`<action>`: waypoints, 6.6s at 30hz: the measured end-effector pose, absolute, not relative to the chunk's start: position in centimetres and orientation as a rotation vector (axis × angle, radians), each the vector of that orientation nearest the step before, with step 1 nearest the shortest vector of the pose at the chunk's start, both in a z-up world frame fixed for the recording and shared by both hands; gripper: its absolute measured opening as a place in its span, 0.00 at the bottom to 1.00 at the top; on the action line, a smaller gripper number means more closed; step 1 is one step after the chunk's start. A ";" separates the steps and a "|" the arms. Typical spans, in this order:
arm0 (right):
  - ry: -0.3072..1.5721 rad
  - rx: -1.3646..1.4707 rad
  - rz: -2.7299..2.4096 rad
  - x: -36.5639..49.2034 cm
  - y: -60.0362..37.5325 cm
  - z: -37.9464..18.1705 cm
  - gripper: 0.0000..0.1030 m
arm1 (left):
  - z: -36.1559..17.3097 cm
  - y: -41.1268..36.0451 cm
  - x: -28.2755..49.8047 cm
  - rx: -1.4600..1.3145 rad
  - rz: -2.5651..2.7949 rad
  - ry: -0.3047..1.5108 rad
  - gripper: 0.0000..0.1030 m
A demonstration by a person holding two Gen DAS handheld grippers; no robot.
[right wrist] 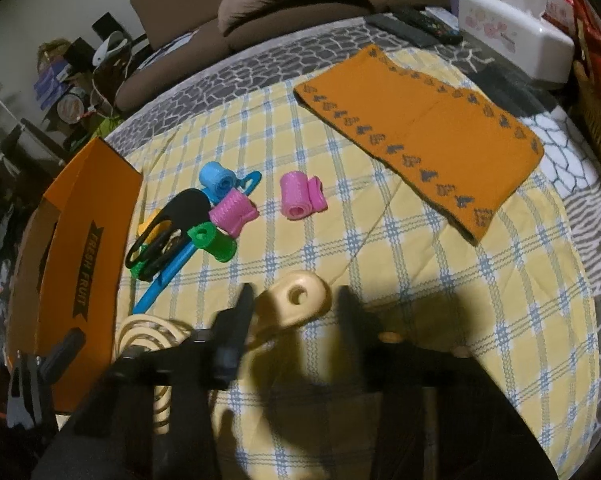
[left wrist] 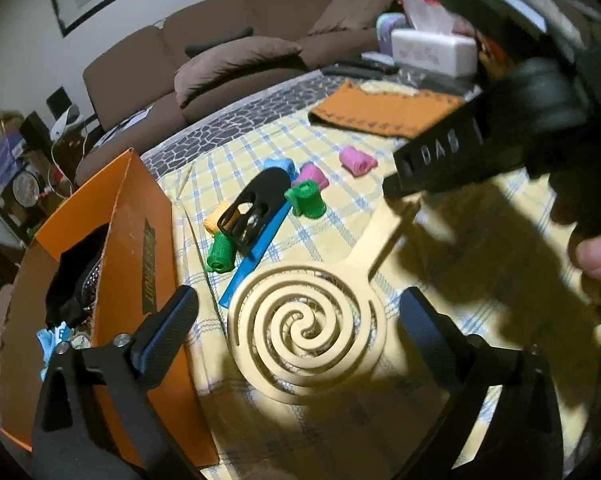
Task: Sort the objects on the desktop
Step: 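Lower the left gripper over the cream spiral brush and close on it, then lift the cream spiral brush with the left gripper, then carry the brush over the orange box and release it with the left gripper, then move the right gripper toward the pink spool on the sheet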
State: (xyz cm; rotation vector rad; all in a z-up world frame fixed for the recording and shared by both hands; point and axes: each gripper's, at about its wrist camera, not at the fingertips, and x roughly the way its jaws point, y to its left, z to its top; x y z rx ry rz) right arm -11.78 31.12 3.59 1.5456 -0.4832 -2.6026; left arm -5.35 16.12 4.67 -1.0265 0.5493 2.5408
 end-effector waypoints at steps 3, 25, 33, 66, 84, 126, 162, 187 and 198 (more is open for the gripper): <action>-0.545 1.531 -2.588 -11.8 31.6 3.5 0.25 | 5.4 16.0 -5.4 -1.020 2.543 0.502 0.80; -0.846 1.548 -2.336 -11.7 31.4 2.4 0.39 | 3.1 16.0 -6.2 -1.195 2.481 0.364 0.72; -0.952 1.532 -2.205 -12.2 28.9 0.8 0.33 | 3.4 15.6 -5.9 -1.184 2.480 0.310 0.62; -0.995 1.414 -2.282 -11.3 28.7 4.8 0.47 | 7.4 13.1 -5.8 -1.147 2.423 -0.014 0.17; -1.048 1.370 -2.191 -12.4 26.9 2.5 0.07 | 7.6 13.4 -5.5 -1.122 2.424 0.000 0.51; -0.813 1.051 -2.195 -11.1 17.9 15.4 0.11 | 16.1 2.6 -4.7 -0.912 2.591 -0.028 0.39; -0.780 1.256 -2.199 -14.6 8.5 8.5 0.34 | 12.3 -9.1 -7.9 -1.229 2.624 -0.164 0.61; -0.551 1.205 -2.391 -14.0 12.0 11.3 0.81 | 13.2 -7.5 -8.2 -1.176 2.655 -0.209 0.99; -0.550 1.240 -2.566 -13.6 20.4 11.1 0.85 | 13.8 -2.1 -8.1 -1.120 2.604 -0.183 1.00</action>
